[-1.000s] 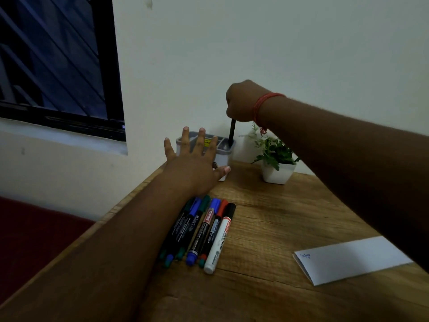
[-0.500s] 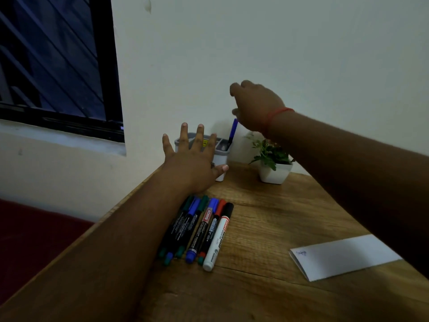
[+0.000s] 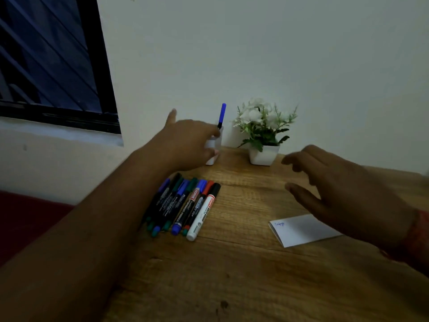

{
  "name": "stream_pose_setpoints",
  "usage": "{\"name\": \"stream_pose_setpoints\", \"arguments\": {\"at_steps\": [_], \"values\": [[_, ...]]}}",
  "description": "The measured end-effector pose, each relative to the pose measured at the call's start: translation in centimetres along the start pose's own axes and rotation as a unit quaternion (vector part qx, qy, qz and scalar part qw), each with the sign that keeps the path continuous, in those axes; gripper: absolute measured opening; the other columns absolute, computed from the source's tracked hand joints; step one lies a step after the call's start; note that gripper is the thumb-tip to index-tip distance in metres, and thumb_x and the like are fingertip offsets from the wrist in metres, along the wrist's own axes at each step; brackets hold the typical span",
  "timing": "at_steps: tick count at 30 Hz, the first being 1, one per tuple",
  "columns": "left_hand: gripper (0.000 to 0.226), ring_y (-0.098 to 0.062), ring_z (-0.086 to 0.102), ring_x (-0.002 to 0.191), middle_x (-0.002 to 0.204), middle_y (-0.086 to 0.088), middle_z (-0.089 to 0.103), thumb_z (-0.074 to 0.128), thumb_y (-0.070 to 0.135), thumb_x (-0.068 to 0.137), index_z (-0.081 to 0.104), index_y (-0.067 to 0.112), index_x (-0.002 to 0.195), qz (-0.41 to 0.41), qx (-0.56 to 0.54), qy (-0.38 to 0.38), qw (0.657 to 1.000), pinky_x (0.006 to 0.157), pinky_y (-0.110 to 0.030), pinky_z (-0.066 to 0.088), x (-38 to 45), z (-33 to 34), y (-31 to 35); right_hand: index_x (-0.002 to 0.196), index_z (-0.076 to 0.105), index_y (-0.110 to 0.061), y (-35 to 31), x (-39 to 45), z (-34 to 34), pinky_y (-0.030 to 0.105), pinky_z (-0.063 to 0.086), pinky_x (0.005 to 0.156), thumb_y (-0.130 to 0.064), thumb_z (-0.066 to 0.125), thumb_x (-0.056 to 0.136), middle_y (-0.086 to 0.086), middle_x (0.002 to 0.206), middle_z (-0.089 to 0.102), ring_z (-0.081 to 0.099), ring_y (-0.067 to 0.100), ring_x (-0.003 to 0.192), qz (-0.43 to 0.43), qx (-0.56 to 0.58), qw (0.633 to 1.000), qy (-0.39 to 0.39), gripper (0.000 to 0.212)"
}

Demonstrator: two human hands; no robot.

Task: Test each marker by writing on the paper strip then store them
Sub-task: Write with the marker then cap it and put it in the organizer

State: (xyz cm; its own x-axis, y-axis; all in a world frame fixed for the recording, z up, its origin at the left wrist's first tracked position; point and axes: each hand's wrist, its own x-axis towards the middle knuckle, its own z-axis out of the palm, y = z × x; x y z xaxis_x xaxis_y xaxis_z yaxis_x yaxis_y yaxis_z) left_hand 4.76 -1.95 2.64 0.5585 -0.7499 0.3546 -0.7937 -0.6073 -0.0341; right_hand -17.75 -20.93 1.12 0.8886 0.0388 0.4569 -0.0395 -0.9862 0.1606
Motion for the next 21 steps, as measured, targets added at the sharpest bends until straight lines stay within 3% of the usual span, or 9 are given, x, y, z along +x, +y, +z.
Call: {"name": "stream_pose_setpoints", "arguments": {"at_steps": [2, 5, 11, 15, 21], "values": [[0.029, -0.010, 0.057, 0.114, 0.117, 0.013, 0.066, 0.063, 0.032, 0.088, 0.064, 0.034, 0.117, 0.070, -0.052, -0.014, 0.996, 0.113, -0.045, 0.025, -0.4, -0.7, 0.4, 0.125, 0.053, -0.028, 0.7, -1.6, 0.3, 0.015, 0.040, 0.058, -0.045, 0.054, 0.088, -0.010, 0.111, 0.059, 0.048, -0.001, 0.075, 0.012, 0.009, 1.000, -0.024, 0.040], [0.028, -0.002, 0.059, 0.101, 0.107, 0.014, 0.067, 0.066, 0.017, 0.085, 0.069, 0.036, 0.105, 0.118, -0.094, -0.128, 0.980, 0.096, -0.034, 0.047, -0.8, -0.3, 0.9, 0.123, 0.053, -0.031, 1.6, -2.7, 1.4, 0.006, 0.027, 0.061, -0.044, 0.055, 0.088, -0.015, 0.106, 0.056, 0.042, -0.007, 0.070, 0.025, 0.034, 0.999, -0.032, 0.038], [0.036, -0.002, 0.052, 0.108, 0.110, 0.023, 0.057, 0.066, 0.016, 0.082, 0.067, 0.046, 0.102, 0.152, -0.079, -0.239, 0.956, 0.099, -0.041, 0.044, -0.6, 0.8, 1.3, 0.126, 0.050, -0.036, 2.2, -2.8, 2.6, 0.007, 0.027, 0.062, -0.050, 0.045, 0.087, -0.023, 0.107, 0.048, 0.039, -0.013, 0.073, 0.032, 0.055, 0.997, -0.053, 0.042], [0.037, -0.005, 0.053, 0.110, 0.116, 0.018, 0.059, 0.065, 0.013, 0.083, 0.069, 0.040, 0.109, 0.187, -0.083, -0.253, 0.946, 0.100, -0.039, 0.043, -0.7, 1.0, 1.7, 0.126, 0.049, -0.037, 2.0, -3.1, 2.5, 0.005, 0.026, 0.064, -0.050, 0.044, 0.087, -0.025, 0.105, 0.043, 0.036, -0.015, 0.074, 0.036, 0.069, 0.995, -0.061, 0.042], [0.035, 0.002, 0.048, 0.111, 0.118, 0.024, 0.055, 0.067, 0.018, 0.087, 0.064, 0.043, 0.112, 0.213, -0.060, -0.243, 0.944, 0.101, -0.030, 0.039, -0.6, 1.7, 3.0, 0.126, 0.046, -0.040, 2.0, -3.4, 2.9, 0.004, 0.024, 0.062, -0.051, 0.041, 0.089, -0.027, 0.105, 0.040, 0.033, -0.021, 0.075, 0.033, 0.071, 0.994, -0.076, 0.040]]}}
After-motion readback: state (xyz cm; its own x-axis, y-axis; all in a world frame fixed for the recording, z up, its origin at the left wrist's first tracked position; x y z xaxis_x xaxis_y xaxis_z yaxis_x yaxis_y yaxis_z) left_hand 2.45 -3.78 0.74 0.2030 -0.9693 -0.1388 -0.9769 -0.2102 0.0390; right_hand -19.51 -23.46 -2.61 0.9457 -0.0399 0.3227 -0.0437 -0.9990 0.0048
